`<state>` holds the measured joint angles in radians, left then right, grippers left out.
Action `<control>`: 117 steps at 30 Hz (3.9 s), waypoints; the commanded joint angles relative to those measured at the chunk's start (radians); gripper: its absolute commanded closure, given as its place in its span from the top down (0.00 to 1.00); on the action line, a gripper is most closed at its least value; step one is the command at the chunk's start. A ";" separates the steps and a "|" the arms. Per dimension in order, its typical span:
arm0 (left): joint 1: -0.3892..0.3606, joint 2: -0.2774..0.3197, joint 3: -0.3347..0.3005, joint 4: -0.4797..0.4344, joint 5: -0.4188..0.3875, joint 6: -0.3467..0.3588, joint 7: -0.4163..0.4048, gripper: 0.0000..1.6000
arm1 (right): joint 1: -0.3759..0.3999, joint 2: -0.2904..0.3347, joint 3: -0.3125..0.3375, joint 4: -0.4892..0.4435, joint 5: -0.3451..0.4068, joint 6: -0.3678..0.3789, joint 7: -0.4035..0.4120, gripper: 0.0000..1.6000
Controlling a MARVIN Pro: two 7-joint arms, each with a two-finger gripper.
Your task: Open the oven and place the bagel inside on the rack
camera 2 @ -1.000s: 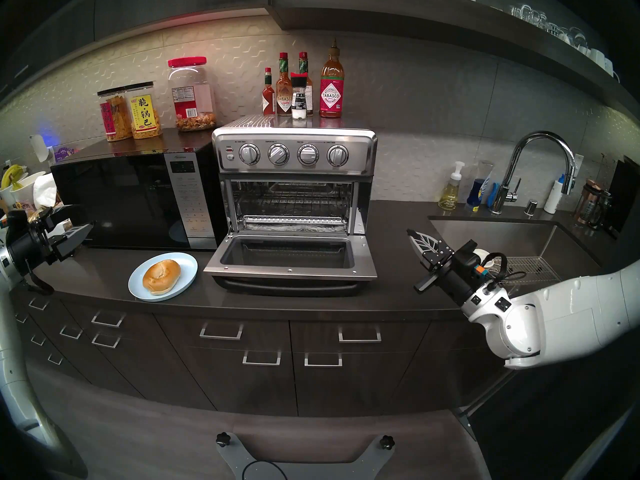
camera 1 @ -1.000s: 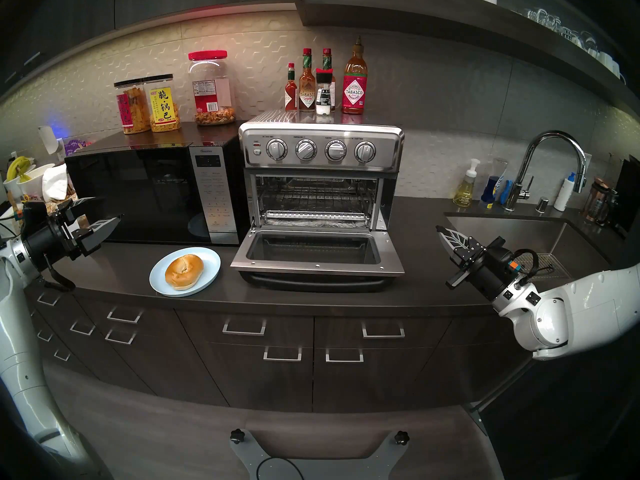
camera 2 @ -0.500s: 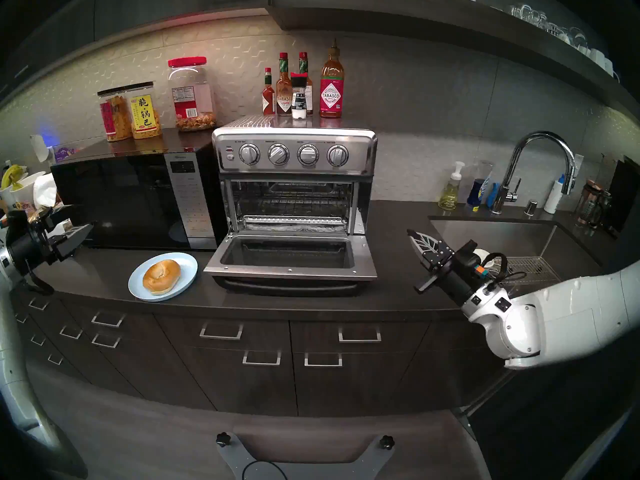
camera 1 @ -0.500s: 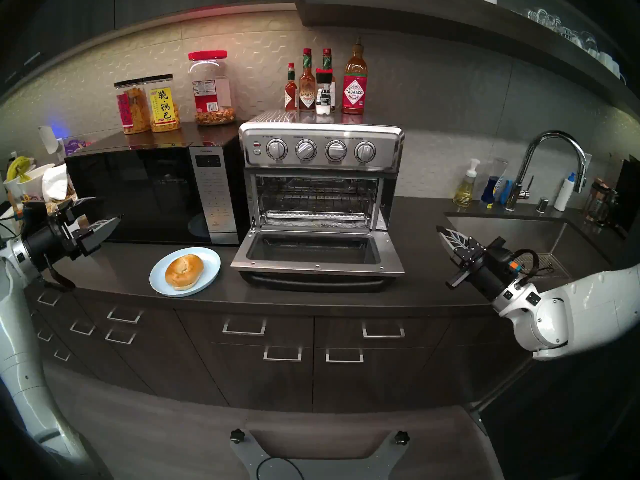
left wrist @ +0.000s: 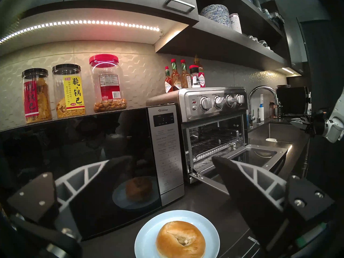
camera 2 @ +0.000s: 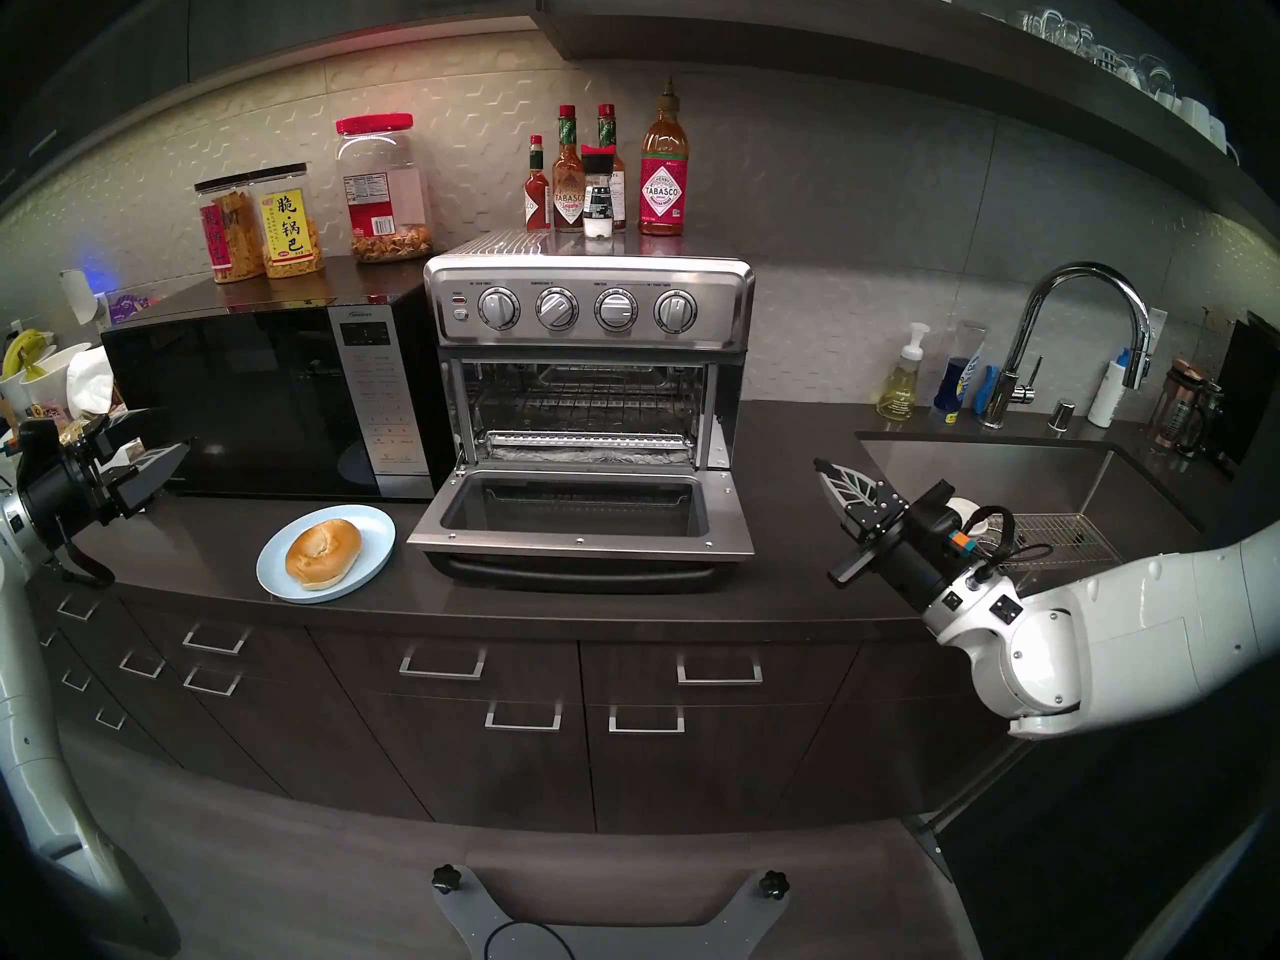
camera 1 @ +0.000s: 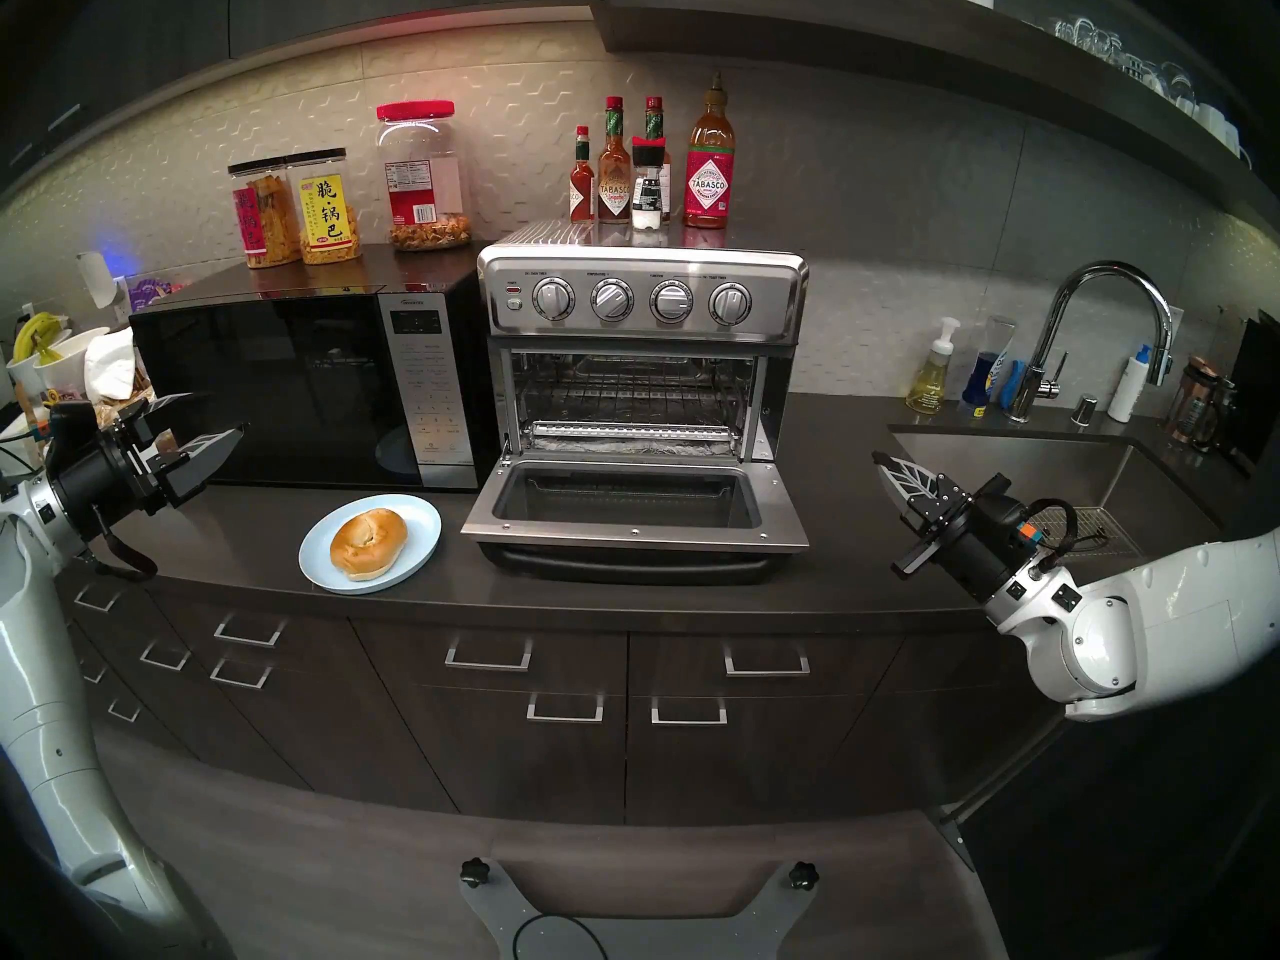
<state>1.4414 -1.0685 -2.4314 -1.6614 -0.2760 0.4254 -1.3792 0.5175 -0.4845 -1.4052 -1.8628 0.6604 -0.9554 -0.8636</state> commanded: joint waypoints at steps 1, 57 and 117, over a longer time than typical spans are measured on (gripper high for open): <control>0.001 0.059 -0.007 0.001 0.005 0.006 -0.032 1.00 | 0.010 -0.003 0.010 -0.002 -0.002 -0.001 -0.002 0.00; 0.110 0.368 0.239 0.134 -0.022 -0.008 -0.104 1.00 | 0.009 -0.002 0.011 -0.002 -0.002 -0.001 -0.002 0.00; 0.019 0.426 0.535 0.232 0.015 -0.033 0.002 1.00 | 0.009 -0.002 0.012 -0.002 -0.003 -0.001 -0.002 0.00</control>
<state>1.5094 -0.6331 -1.9275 -1.4388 -0.2671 0.3908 -1.4078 0.5156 -0.4845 -1.4030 -1.8628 0.6602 -0.9554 -0.8635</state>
